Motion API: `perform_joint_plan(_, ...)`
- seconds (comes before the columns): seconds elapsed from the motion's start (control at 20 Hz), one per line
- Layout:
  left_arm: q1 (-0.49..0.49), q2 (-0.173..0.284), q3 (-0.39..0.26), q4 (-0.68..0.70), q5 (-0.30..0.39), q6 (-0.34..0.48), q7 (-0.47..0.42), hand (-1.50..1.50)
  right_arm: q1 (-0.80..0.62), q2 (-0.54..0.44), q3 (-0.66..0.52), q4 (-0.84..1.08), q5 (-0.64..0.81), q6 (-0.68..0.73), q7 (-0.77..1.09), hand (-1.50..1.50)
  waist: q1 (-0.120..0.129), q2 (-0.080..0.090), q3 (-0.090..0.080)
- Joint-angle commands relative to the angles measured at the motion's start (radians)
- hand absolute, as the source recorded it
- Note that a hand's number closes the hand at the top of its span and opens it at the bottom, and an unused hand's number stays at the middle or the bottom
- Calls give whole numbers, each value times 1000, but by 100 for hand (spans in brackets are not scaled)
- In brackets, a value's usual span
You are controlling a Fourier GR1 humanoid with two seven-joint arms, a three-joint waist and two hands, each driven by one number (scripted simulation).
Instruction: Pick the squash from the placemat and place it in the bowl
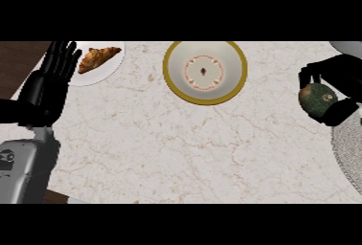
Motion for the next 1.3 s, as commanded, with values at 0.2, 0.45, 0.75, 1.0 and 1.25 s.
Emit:
perform_joint_plan(0.2, -25, -14, -9, 15, -7, 13, 13, 0, -215, -65, -94, 192, -129, 36, -319, 150, -9, -7, 0)
perform_joint_plan(0.45, -26, -13, -9, 29, -21, 24, 7, 0, -342, -68, -149, 306, -208, 62, -494, 150, -22, -15, -3)
perform_joint_plan(0.75, -37, -1, -2, 42, -17, 17, 22, 0, -482, -39, -184, 467, -336, 203, -581, 150, -31, -23, -6)
perform_joint_plan(1.0, -40, -11, 6, 60, -28, 39, 3, 0, -598, 2, -128, 557, -373, 283, -570, 150, -44, -24, -10)
perform_joint_plan(1.25, -22, 11, 17, 38, -18, 24, 20, 0, -692, 71, -69, 638, -392, 322, -536, 150, -57, -40, -10)
